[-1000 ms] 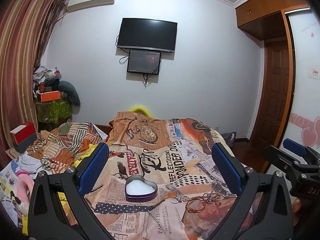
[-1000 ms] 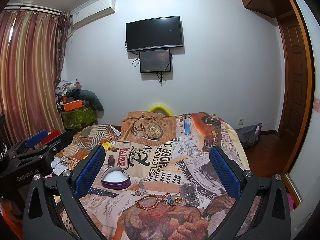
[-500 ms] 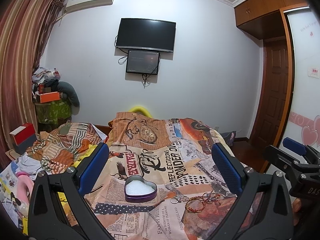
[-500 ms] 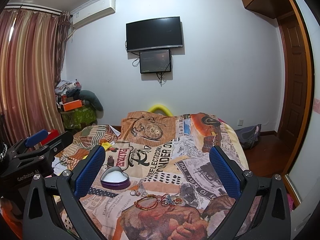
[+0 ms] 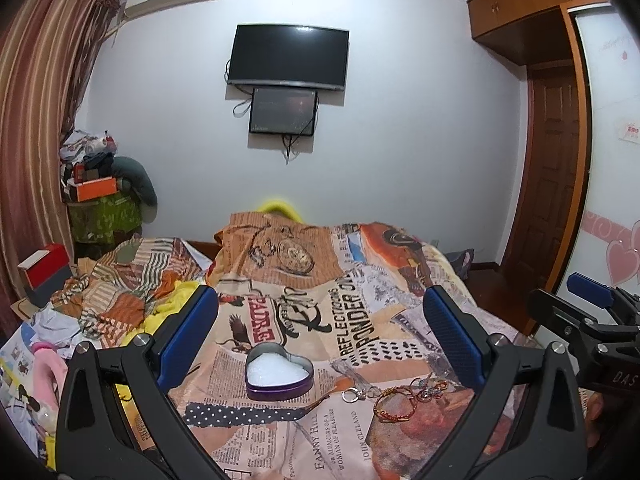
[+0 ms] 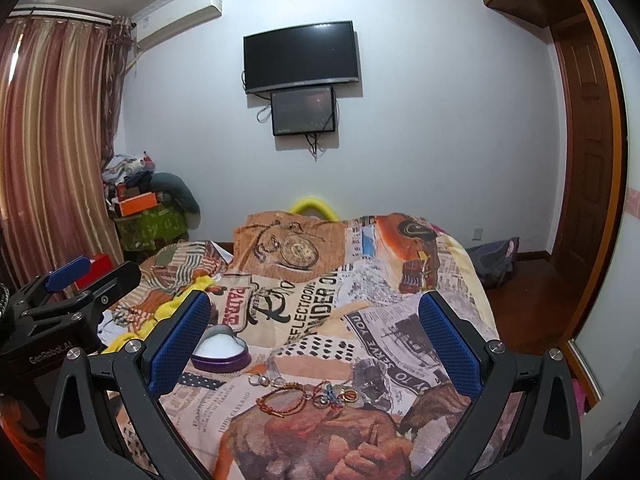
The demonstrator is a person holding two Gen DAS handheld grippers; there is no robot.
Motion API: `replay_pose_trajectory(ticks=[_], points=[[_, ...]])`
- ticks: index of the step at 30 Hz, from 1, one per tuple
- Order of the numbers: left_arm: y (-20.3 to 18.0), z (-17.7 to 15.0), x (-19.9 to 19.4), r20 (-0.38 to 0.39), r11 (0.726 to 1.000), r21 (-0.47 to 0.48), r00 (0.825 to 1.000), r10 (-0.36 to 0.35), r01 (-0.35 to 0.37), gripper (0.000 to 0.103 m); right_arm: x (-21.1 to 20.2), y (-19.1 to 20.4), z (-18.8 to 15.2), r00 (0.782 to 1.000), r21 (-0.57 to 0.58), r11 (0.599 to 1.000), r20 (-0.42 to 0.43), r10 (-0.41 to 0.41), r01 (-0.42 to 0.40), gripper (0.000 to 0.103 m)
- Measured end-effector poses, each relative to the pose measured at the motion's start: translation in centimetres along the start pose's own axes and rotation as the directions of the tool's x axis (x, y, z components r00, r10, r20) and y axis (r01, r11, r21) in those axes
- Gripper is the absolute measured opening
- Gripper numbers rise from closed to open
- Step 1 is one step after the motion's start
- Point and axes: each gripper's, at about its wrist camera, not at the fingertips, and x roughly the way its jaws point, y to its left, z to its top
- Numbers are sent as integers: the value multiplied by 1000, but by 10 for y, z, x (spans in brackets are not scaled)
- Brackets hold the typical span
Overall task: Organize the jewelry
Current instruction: 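Lower the left tool toward the silver stone ring while the right tool approaches a gold ring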
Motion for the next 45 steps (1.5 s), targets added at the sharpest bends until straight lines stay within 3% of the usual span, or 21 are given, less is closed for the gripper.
replay_pose_trajectory(ticks=[10,16,23,28,33,36,45], points=[[13,-27,57,-164,998,-56,986,1,-10,103,44,-30,-29,986,14,998,-153,-60,63,103],[21,-54,96,-303,996,-86,953,-18,-9,103,66,-42,-48,963,11,998,-265,-54,59,103],[20,-91,128,-444,997,-72,895,-26,-6,103,85,-44,-70,939,-19,1000,-344,-19,13,100],[12,-105,135,-486,998,-46,871,-68,52,103,99,-40,-80,916,-30,999,-400,20,-35,83],[6,-112,146,-523,992,-57,842,-129,116,87,107,-42,-85,904,-9,998,-424,53,-63,73],[2,-116,154,-541,987,-61,826,-157,147,83,109,-46,-86,897,5,997,-436,68,-74,67],[-10,-118,168,-562,977,-58,802,-200,204,70,114,-51,-92,874,8,996,-478,86,-94,48]])
